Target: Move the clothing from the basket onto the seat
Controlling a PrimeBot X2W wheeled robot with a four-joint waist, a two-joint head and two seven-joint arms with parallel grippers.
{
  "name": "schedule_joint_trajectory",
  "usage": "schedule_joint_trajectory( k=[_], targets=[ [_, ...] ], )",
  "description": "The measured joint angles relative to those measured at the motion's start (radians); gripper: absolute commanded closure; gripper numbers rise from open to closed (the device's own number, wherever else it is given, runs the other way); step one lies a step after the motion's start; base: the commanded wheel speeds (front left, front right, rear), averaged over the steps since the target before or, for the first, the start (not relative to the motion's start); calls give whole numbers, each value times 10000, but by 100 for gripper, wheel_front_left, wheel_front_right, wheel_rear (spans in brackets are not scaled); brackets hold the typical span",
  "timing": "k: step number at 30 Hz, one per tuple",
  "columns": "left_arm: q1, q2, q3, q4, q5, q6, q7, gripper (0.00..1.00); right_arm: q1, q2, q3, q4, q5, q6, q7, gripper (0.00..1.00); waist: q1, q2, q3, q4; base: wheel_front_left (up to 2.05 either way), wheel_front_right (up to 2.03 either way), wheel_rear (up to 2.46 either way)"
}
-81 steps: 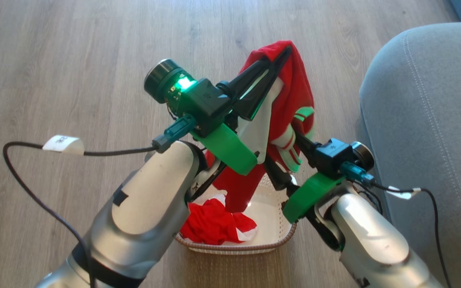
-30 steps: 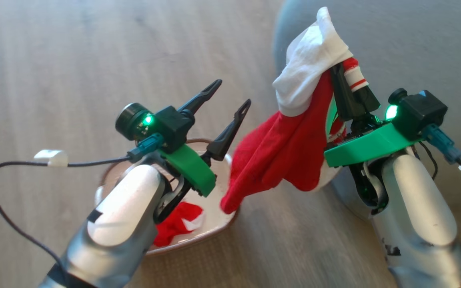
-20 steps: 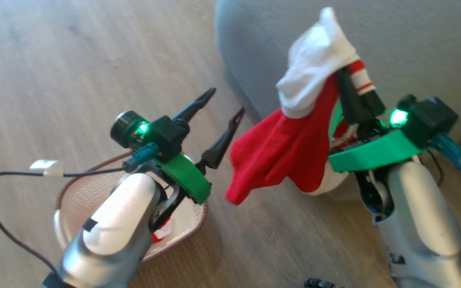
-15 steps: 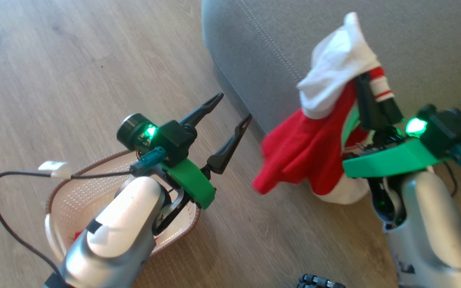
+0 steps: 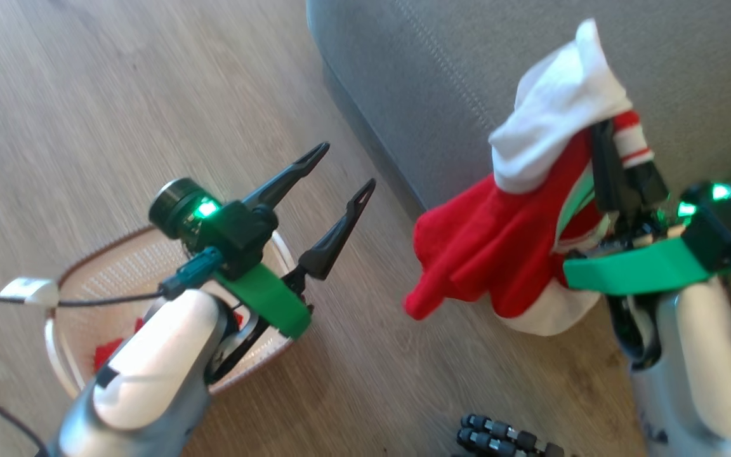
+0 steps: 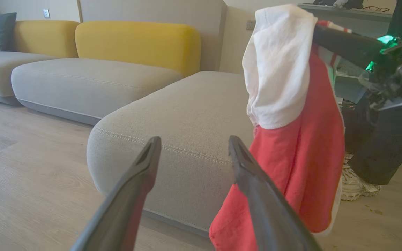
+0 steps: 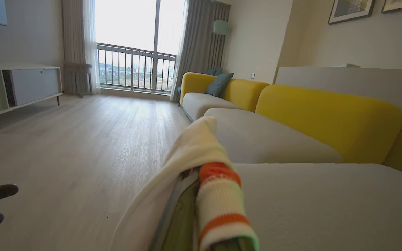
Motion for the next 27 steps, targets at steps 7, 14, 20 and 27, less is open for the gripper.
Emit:
schedule_joint_trajectory(
  k=[7,14,20,27],
  targets=[
    [254,629,-54,-679,12,0,0,0,-2100,-1154,-192,278,-1003,0,0,100,0,0,898,38,0,0,0],
    [330,1327,111,-1241,35,0,0,0,-4621,-2332,-593,1647,-1517,2,84,100,1,0,1880,125,0,0,0],
    [314,1810,355,-1661,77,2,0,0,-6986,-2719,-1406,2642,-1860,4,754,100,3,-1,2798,320,0,0,0],
    [223,2111,284,-1904,75,2,0,0,-8886,-3678,-2786,2886,-2683,4,2165,100,1,-1,3543,1002,0,0,0]
  ],
)
